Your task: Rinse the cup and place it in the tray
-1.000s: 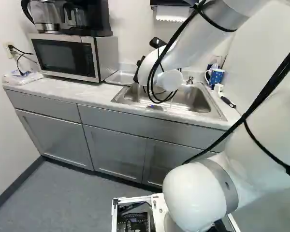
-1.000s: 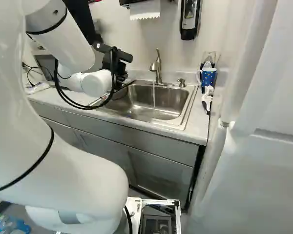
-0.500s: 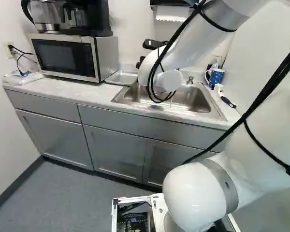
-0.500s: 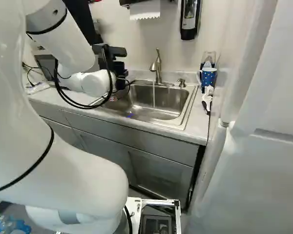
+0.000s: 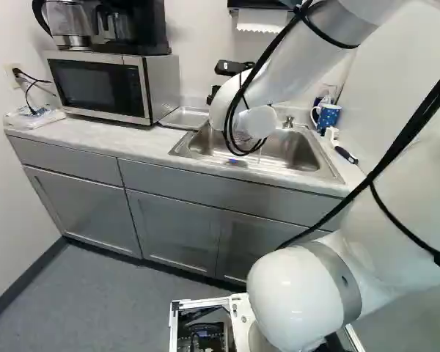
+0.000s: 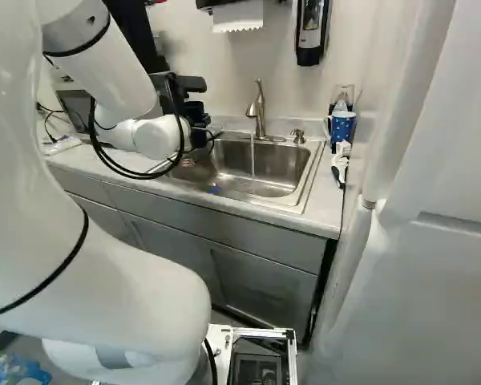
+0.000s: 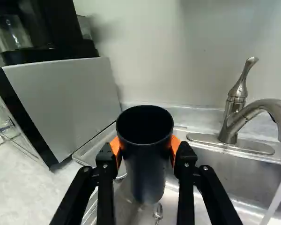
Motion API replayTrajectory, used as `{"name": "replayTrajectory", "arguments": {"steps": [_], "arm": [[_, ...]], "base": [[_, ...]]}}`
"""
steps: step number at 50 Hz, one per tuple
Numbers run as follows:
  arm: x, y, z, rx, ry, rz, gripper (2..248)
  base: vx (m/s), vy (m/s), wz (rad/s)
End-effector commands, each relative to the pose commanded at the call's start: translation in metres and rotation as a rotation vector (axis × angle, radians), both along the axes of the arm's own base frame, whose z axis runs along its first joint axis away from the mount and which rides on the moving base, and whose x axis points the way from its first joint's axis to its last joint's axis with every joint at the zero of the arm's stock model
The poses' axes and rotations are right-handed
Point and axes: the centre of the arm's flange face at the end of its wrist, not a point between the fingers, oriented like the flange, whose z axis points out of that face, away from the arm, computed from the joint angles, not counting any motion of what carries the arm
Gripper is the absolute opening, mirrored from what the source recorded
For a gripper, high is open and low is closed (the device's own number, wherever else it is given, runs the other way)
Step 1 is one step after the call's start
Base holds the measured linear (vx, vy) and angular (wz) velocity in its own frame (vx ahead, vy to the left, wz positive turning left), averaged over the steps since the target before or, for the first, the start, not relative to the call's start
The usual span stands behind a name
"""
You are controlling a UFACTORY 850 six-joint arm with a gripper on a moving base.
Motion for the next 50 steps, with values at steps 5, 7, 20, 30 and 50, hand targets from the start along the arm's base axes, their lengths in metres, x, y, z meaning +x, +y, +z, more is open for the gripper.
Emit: {"name": "replayTrajectory", "arguments": {"steps": [5, 7, 20, 30, 50], "arm": [[0.000, 0.000, 0.000, -0.024, -0.003, 0.002, 122], [0.000, 0.000, 0.000, -0.040, -0.005, 0.004, 122], [0.000, 0.000, 0.000, -0.126, -0.016, 0.012, 122], [0.000, 0.000, 0.000, -0.126, -0.016, 0.012, 122], [0.025, 0.014, 0.001, -0.127, -0.012, 0.035, 122]], "base": [[0.000, 0.000, 0.000], [0.000, 0.000, 0.000], [0.000, 0.000, 0.000], [0.000, 0.000, 0.000], [0.000, 0.000, 0.000]]}}
